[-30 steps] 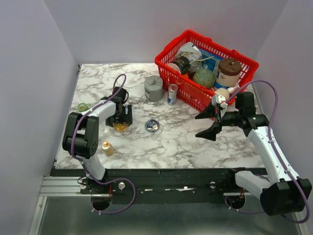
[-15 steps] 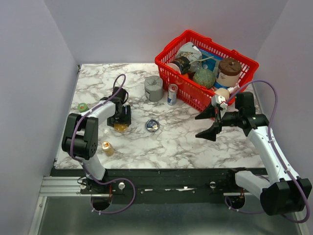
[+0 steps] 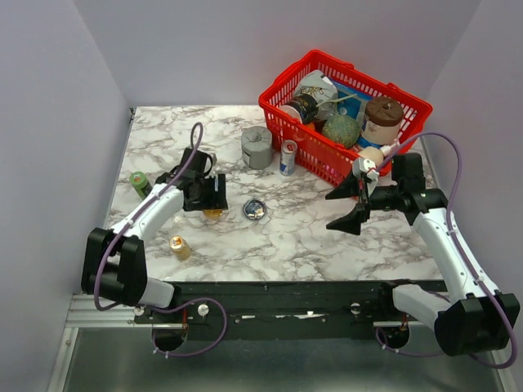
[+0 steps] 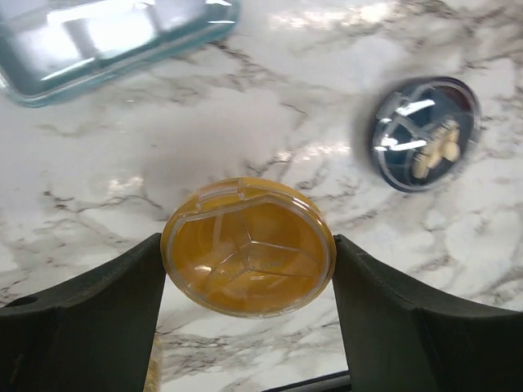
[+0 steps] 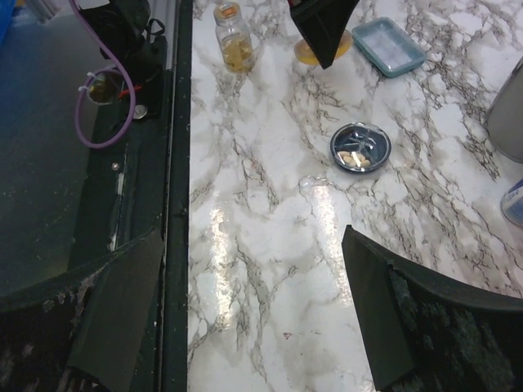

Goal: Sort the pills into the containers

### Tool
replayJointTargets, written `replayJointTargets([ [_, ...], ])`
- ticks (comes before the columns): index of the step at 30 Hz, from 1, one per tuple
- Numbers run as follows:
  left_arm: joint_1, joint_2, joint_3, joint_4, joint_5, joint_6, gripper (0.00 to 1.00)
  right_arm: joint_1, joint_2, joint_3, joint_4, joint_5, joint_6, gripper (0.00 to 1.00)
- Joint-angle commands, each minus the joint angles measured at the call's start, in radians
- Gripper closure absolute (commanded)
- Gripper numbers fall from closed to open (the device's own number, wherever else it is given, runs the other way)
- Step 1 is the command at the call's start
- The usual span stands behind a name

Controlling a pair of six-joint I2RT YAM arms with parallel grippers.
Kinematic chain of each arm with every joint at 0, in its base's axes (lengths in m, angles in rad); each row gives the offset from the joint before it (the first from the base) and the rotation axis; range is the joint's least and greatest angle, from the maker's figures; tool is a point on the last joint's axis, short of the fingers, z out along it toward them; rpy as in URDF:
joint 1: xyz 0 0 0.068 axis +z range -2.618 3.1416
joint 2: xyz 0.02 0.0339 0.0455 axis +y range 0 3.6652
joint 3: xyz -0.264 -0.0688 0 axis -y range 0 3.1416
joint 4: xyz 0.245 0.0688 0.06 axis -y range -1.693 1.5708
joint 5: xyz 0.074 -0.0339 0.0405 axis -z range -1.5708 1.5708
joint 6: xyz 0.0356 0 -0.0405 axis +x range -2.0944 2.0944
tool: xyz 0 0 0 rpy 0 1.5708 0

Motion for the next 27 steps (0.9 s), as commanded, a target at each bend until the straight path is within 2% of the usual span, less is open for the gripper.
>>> replayJointTargets([
  [1,-0.141,-0.065,-0.015,0.073,0.127,0.039,0.67,0.016,0.014,0.064,-0.044,-0.04,-0.005,0.0],
  [6,-0.35,-0.101,-0.027,0.203,0.125,0.073,0.67,0.046,0.031,0.156,-0.124,0.081,0.045,0.0],
  [9,-0.413,-0.124,-0.033,0.314,0.114,0.07,0.68,0.057,0.031,0.185,-0.098,0.121,0.165,0.0],
  [13,-0.558,-0.144,-0.014,0.435,0.069,0.111,0.68,0.114,0.011,0.152,-0.015,0.145,0.376,0.0],
  [18,-0.652,-0.139,0.039,0.478,0.042,0.134,0.68,0.141,0.028,0.102,0.095,0.172,0.587,0.0],
  [23,-0.718,-0.13,0.065,0.481,-0.002,0.174,0.68,0.146,0.045,0.11,0.146,0.312,0.783,0.0],
  [27,-0.767,-0.138,0.045,0.499,-0.053,0.195,0.68,0.151,0.058,0.109,0.172,0.405,0.878,0.0],
])
